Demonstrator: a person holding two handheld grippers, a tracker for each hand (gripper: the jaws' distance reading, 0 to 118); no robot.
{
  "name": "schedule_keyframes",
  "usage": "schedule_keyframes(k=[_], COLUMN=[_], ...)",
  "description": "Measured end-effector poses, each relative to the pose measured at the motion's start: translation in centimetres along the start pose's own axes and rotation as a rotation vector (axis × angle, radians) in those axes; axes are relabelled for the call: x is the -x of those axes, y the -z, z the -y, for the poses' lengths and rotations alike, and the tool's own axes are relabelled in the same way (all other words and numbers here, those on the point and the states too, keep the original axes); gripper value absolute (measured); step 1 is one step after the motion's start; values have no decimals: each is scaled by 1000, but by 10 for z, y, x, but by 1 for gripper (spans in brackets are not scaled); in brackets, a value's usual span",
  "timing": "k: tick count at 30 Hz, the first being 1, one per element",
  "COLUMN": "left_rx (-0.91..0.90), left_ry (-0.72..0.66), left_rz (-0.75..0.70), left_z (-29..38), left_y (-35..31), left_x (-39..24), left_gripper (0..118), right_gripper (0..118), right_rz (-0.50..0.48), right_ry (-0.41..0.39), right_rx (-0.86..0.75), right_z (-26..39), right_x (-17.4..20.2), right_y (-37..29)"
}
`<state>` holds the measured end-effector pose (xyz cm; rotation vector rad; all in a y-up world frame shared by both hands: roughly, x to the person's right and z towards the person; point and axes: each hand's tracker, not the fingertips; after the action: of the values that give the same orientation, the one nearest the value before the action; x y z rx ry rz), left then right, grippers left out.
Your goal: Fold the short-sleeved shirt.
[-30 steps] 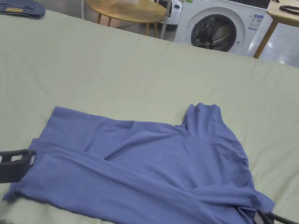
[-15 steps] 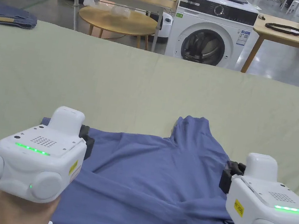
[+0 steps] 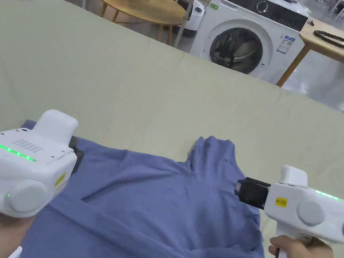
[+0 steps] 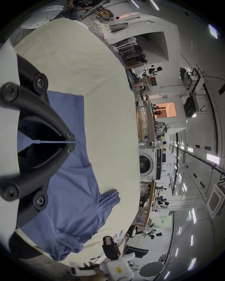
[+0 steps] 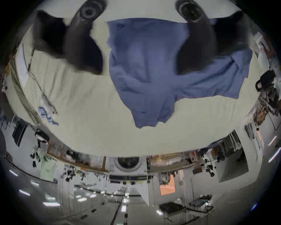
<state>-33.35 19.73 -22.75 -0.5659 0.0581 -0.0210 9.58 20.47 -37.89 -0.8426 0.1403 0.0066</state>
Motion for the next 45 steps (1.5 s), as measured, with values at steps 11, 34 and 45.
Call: schedule_keyframes(k=[11, 34, 45], left_rx=[72, 441, 660], left_ry=[-23, -301, -329], left_rz=[-35, 118, 127], left_z=[-11, -68, -55], left_y=[36, 143, 193], left_x=[22, 169, 164], left_gripper=[0, 115, 56], right_gripper=[99, 0, 0], right_rz=[-15, -30, -47], right_ry=[152, 44, 61], right_rx=[319, 302, 314], right_z=[-69, -65, -59], right_x=[-40, -19, -15], right_y=[126, 109, 98])
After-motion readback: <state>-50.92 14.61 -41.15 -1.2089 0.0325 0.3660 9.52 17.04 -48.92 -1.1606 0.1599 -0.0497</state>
